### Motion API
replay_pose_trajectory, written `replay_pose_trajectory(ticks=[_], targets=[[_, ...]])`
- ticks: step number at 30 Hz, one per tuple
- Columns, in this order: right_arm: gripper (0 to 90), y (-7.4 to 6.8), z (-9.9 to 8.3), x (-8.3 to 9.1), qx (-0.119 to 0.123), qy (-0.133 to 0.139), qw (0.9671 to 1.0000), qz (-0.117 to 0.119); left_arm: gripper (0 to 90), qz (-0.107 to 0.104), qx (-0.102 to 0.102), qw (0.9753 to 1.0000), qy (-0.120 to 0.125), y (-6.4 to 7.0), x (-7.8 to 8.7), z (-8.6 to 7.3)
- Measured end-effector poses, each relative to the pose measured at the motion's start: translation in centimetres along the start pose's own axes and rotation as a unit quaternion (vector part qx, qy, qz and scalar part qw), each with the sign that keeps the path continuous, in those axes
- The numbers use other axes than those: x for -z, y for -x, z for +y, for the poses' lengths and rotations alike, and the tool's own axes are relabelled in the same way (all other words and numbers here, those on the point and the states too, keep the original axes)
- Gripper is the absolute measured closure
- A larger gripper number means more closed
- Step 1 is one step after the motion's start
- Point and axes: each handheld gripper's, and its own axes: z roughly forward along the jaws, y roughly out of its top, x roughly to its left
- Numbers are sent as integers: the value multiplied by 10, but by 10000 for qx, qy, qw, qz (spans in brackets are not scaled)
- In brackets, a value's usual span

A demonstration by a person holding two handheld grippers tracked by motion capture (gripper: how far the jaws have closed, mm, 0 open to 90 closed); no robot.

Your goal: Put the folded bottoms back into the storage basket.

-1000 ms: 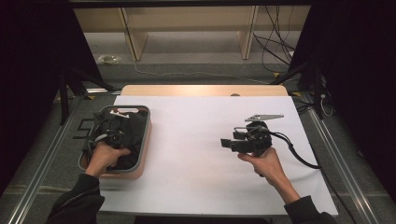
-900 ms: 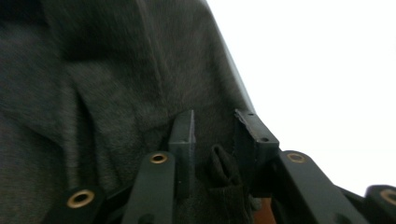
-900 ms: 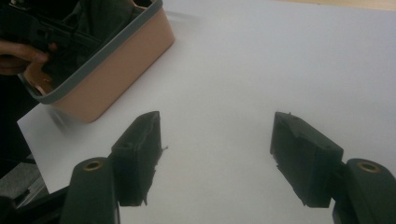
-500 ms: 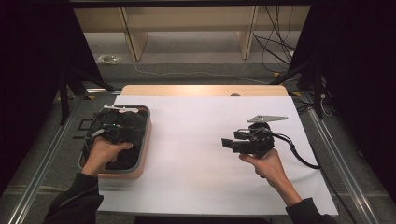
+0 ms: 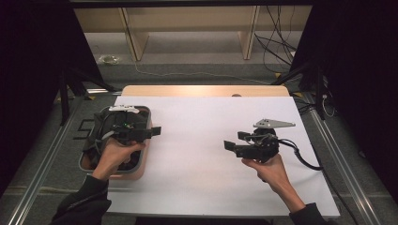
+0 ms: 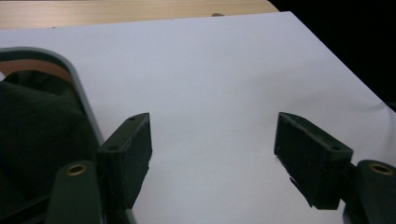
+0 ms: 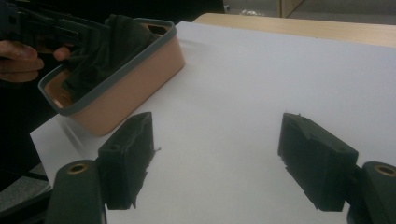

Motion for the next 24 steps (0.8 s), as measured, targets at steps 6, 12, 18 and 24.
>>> replay_pose_trajectory(ticks=[6,12,18,24], targets=[[256,-5,-6,6,76,163,9998,36,238,-185,-98,9996,181,10,-7,-6],[234,-9,-13,9,156,237,9996,83,202,-362,-278,9988,172,21,-15,-14],[220,-9,-21,12,140,336,9993,95,183,-509,-456,9972,291,31,-20,-22],[212,-11,-25,17,196,448,9987,105,178,-632,-571,9958,326,39,-26,-32]])
